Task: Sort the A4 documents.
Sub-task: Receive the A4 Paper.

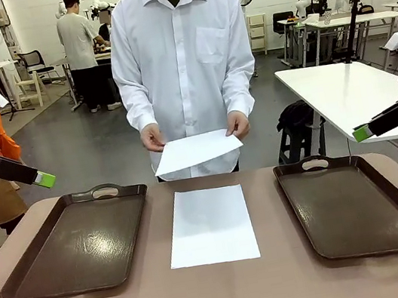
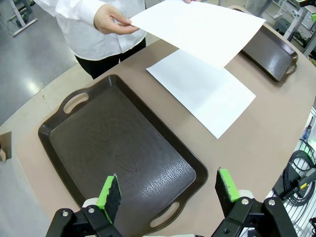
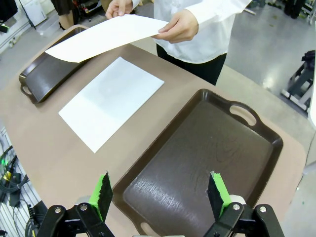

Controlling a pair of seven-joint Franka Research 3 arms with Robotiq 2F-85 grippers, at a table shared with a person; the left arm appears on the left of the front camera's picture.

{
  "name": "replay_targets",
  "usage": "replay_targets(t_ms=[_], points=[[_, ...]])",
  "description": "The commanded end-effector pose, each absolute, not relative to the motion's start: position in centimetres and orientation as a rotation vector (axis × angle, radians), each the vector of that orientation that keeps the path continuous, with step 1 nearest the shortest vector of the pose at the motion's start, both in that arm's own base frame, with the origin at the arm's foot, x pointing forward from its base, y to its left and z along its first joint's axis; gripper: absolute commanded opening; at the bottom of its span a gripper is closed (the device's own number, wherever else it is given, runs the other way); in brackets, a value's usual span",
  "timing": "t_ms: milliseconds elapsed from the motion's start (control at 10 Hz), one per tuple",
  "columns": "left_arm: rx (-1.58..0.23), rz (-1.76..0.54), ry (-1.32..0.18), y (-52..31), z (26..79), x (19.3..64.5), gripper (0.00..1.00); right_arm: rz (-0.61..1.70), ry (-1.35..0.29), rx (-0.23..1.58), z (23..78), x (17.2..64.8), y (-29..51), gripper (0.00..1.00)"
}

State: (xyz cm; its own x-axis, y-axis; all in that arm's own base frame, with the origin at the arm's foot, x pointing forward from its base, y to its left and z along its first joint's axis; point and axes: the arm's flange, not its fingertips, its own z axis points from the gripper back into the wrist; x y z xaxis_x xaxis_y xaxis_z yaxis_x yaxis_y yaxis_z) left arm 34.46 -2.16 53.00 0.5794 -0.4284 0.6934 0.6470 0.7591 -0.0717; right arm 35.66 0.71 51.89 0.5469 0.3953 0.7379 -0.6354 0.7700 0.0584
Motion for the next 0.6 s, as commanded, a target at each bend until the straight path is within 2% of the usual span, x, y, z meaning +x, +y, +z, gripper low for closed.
replay_targets(t_ms=[0, 500], points=[[-0.340, -0.644, -0.716, -2.07, 53.10, 34.39, 1.00, 0.623, -0.779, 0.341, 51.90, 35.65, 0.64, 1.00], [-0.340, -0.644, -0.716, -2.07, 53.10, 34.39, 1.00, 0.623, -0.779, 0.341, 51.90, 35.65, 0.64, 1.00]])
